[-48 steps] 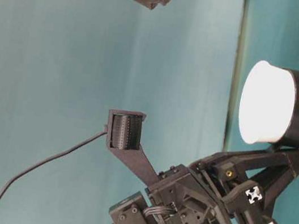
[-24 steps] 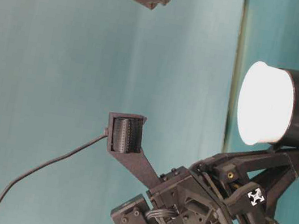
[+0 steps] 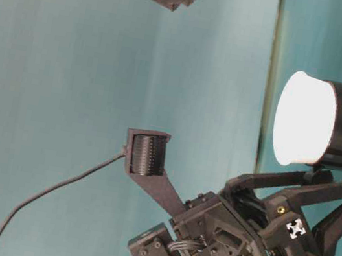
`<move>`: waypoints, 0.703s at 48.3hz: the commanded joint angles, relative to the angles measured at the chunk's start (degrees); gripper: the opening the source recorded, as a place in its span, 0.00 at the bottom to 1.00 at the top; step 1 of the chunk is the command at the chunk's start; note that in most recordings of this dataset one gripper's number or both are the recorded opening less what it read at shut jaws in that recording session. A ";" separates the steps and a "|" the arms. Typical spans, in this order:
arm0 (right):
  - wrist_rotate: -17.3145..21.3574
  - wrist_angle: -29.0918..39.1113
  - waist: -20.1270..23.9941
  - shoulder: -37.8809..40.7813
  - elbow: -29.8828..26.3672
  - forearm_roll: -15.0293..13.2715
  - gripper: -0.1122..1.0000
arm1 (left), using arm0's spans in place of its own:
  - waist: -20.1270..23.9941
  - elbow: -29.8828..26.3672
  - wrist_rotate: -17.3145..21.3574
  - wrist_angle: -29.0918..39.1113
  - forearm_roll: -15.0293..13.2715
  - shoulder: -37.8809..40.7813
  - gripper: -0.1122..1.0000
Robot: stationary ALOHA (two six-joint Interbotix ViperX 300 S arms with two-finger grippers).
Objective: Holding the cup holder with the left arm, the right arm places the cup into the cup holder.
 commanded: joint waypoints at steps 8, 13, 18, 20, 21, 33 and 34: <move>0.53 -0.44 0.09 -0.35 -0.70 0.26 0.89 | -0.09 -0.70 0.00 0.53 0.09 -1.76 0.95; 0.53 -0.44 0.09 -0.35 -0.53 0.18 0.89 | -0.09 -0.62 0.00 0.62 0.26 -2.02 0.95; 0.53 -0.44 0.09 -0.35 -0.09 0.26 0.89 | -0.09 -0.44 -0.09 0.62 0.26 -2.64 0.95; 0.53 -0.44 0.09 -0.35 0.00 0.26 0.89 | -0.09 -0.44 -0.09 0.62 0.09 -3.08 0.95; 0.53 -0.44 0.09 -0.35 0.00 0.26 0.89 | -0.09 -0.35 -0.09 0.62 0.26 -3.25 0.95; 0.44 -0.88 0.09 -0.35 0.09 0.26 0.89 | 0.00 0.88 -0.09 0.97 0.26 -5.36 0.95; 0.44 -0.88 0.09 -0.35 0.09 0.26 0.89 | -0.09 0.97 -0.09 1.14 0.26 -5.54 0.95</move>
